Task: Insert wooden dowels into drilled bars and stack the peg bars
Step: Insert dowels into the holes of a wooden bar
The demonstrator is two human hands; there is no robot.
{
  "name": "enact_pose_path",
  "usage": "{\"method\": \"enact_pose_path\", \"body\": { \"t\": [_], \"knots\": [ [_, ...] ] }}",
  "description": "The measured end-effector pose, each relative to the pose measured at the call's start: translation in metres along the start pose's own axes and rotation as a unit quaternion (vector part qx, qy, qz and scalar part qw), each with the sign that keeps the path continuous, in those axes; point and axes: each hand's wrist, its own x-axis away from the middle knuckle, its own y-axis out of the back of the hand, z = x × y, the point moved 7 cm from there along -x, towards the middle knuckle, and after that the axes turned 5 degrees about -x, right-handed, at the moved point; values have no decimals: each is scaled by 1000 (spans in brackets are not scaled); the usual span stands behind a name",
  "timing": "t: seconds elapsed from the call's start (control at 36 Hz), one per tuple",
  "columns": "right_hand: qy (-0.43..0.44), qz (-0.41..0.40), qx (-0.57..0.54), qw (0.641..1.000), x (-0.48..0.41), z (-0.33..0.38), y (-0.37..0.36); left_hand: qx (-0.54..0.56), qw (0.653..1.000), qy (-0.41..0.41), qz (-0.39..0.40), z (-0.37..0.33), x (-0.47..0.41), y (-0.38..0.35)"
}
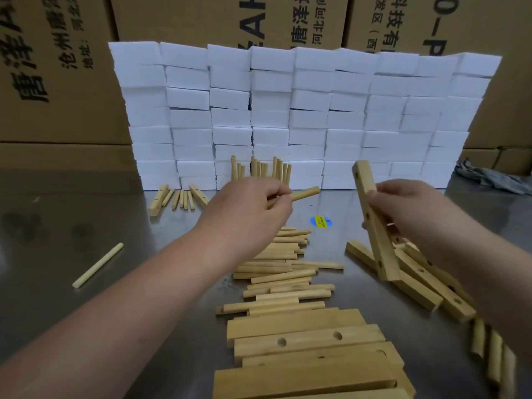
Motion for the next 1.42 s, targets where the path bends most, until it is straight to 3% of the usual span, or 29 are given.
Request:
{"method": "enact_pose_path", "body": {
  "t": [0.11,0.22,0.5,0.94,1.11,1.42],
  "knots": [
    [-48,95,-274,956,19,9,-26,28,999,-21,-25,-7,1,10],
    [-55,160,-352,920,22,9,-45,37,998,-30,-37,-10,2,17],
    [39,177,-299,937,23,18,-47,-9,994,-86,-73,-23,4,26],
    [75,90,-261,958,34,30,-34,-103,978,-172,-63,-41,9,31],
    [92,58,-199,974,37,31,-31,-167,962,-206,-66,-46,11,32],
    [120,36,-142,982,41,32,-31,-158,968,-191,-38,-43,10,23]
  ]
}}
